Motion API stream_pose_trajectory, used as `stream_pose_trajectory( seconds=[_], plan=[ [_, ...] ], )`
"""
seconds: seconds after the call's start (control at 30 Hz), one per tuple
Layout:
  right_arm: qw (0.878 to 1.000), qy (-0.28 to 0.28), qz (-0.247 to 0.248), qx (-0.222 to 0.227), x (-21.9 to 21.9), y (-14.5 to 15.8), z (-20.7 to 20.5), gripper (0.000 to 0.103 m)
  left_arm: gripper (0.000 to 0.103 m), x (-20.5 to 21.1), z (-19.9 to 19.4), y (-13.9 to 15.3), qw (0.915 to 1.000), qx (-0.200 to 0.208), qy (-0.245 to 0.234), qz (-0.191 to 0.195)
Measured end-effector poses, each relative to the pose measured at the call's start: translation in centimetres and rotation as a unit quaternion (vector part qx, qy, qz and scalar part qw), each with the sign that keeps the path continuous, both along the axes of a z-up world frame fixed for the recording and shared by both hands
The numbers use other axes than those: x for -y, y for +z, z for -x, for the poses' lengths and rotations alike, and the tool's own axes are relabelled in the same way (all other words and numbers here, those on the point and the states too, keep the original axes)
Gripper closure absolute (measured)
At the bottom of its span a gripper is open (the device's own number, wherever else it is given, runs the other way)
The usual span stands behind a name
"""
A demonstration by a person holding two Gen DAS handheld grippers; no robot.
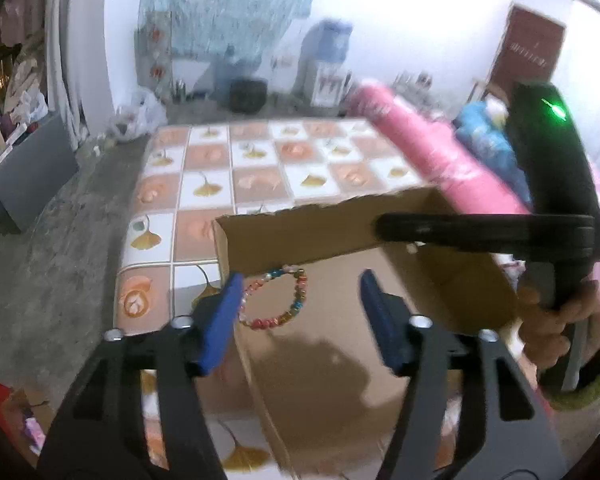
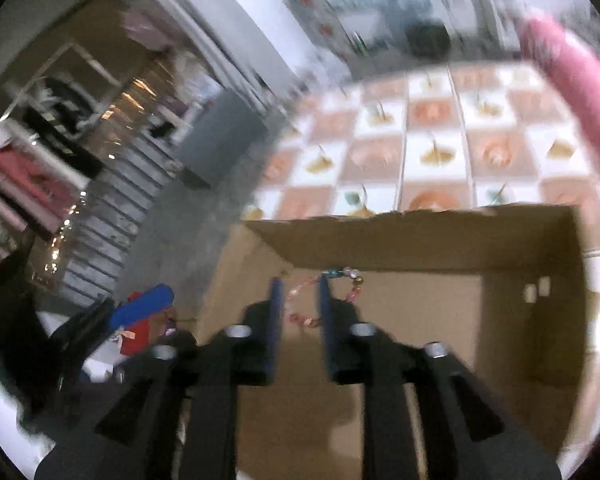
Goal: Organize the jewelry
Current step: 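Lift the bracelet with the right tool into the cardboard box and release, then close the right tool on the black smartwatch face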
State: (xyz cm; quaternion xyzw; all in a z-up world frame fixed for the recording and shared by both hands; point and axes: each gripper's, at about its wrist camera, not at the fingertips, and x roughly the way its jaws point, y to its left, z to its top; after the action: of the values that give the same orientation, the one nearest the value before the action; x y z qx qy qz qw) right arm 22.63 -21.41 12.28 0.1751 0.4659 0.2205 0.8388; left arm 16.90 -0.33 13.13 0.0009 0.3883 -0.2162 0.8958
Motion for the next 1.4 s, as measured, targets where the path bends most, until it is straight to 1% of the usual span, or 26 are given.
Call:
stream_pose_trajectory(
  seconds=[0.03, 0.07, 0.1, 0.13, 0.2, 0.23, 0.3, 0.37, 0.4, 0.43, 0.47, 0.5, 0.57, 0.63, 0.67, 0.7, 0.77, 0.8, 0.83, 0.93, 1.03, 1.17, 1.23, 1.33, 1.37, 1.4],
  plan=[
    [0.999, 0.001, 0.002, 0.032, 0.7, 1.8, 2.4, 0.064, 0.029, -0.6, 1.3, 0.6, 0.9999, 0.01, -0.006, 0.008],
    [0.998, 0.005, 0.005, 0.064, 1.4, 3.3, 5.0, 0.057, 0.026, -1.4, 3.2, 1.2, 0.9995, 0.024, -0.01, 0.016],
    [0.996, 0.006, 0.008, 0.083, 1.9, 4.1, 6.8, 0.052, 0.021, -1.8, 4.2, 1.4, 0.9992, 0.032, -0.011, 0.019],
    [0.994, 0.004, 0.011, 0.111, 2.7, 5.2, 9.6, 0.049, 0.018, -2.6, 6.1, 1.6, 0.9987, 0.044, -0.011, 0.024],
    [0.988, 0.004, 0.007, 0.152, 4.0, 6.0, 14.5, 0.043, 0.016, -3.6, 8.6, 1.0, 0.9982, 0.054, -0.009, 0.025],
    [0.987, 0.003, 0.001, 0.162, 4.4, 5.9, 16.1, 0.042, 0.013, -3.9, 9.7, 0.3, 0.9983, 0.052, -0.007, 0.027],
    [0.985, -0.002, -0.013, 0.169, 5.4, 4.8, 19.6, 0.04, 0.013, -4.1, 11.2, -1.6, 0.9992, 0.034, 0.001, 0.021],
    [0.987, -0.019, -0.012, 0.159, 5.9, 3.1, 21.5, 0.04, 0.013, -3.8, 12.2, -4.2, 0.9999, 0.01, 0.007, 0.008],
    [0.989, -0.033, -0.008, 0.143, 6.0, 1.4, 22.4, 0.04, 0.013, -3.4, 12.5, -5.7, 1.0, -0.005, 0.006, 0.002],
    [0.991, -0.042, -0.004, 0.129, 5.9, 0.2, 22.8, 0.04, 0.013, -2.8, 12.8, -7.7, 0.9996, -0.027, 0.006, -0.009],
    [0.993, -0.053, 0.0, 0.109, 5.8, -1.5, 23.1, 0.04, 0.013, -2.5, 12.9, -8.9, 0.999, -0.041, 0.008, -0.016],
    [0.995, -0.065, 0.001, 0.081, 5.7, -3.6, 23.3, 0.04, 0.013, -2.0, 12.9, -10.6, 0.9979, -0.059, 0.011, -0.026],
    [0.996, -0.079, 0.004, 0.043, 5.5, -6.4, 23.5, 0.04, 0.013, -1.5, 12.9, -13.1, 0.9959, -0.081, 0.019, -0.037],
    [0.996, -0.087, 0.014, 0.018, 5.0, -8.6, 23.6, 0.04, 0.013, -1.4, 12.7, -15.4, 0.9934, -0.102, 0.026, -0.046],
    [0.996, -0.087, 0.016, 0.013, 4.9, -9.1, 23.6, 0.04, 0.013, -1.3, 12.4, -16.5, 0.9918, -0.115, 0.028, -0.048],
    [0.996, -0.087, 0.021, 0.007, 4.6, -9.7, 23.4, 0.04, 0.012, -1.2, 12.5, -17.0, 0.9929, -0.097, 0.033, -0.061],
    [0.996, -0.082, 0.037, 0.001, 4.0, -10.3, 22.8, 0.04, 0.012, -0.8, 12.6, -17.3, 0.9916, -0.081, 0.03, -0.096],
    [0.996, -0.079, 0.046, 0.002, 3.6, -10.4, 22.6, 0.041, 0.012, -0.6, 12.5, -17.5, 0.9906, -0.083, 0.026, -0.106],
    [0.996, -0.075, 0.055, 0.005, 3.1, -10.3, 22.3, 0.041, 0.01, -0.6, 12.6, -17.6, 0.9908, -0.075, 0.026, -0.109],
    [0.994, -0.069, 0.079, 0.011, 2.0, -10.5, 21.4, 0.042, 0.008, -0.6, 13.0, -18.1, 0.9925, -0.056, 0.018, -0.107],
    [0.99, -0.073, 0.12, 0.014, 1.2, -10.9, 20.5, 0.049, 0.008, -0.9, 13.5, -18.4, 0.9934, -0.047, 0.014, -0.104],
    [0.987, -0.077, 0.142, 0.012, 0.2, -11.5, 19.6, 0.06, 0.007, -1.1, 13.6, -18.6, 0.9931, -0.046, 0.015, -0.107],
    [0.985, -0.083, 0.15, 0.011, 0.2, -11.9, 19.3, 0.061, 0.007, -0.8, 13.8, -18.7, 0.9935, -0.041, 0.011, -0.106],
    [0.985, -0.086, 0.15, 0.007, 0.1, -12.5, 19.0, 0.062, 0.007, -1.0, 13.8, -18.3, 0.9931, -0.046, 0.003, -0.108],
    [0.985, -0.086, 0.152, 0.004, 0.1, -12.7, 18.9, 0.062, 0.007, -0.8, 13.7, -17.6, 0.9936, -0.042, 0.003, -0.105],
    [0.984, -0.085, 0.154, 0.003, 0.1, -12.9, 18.9, 0.062, 0.008, -1.1, 13.7, -17.0, 0.9954, -0.033, 0.002, -0.09]
  ],
)
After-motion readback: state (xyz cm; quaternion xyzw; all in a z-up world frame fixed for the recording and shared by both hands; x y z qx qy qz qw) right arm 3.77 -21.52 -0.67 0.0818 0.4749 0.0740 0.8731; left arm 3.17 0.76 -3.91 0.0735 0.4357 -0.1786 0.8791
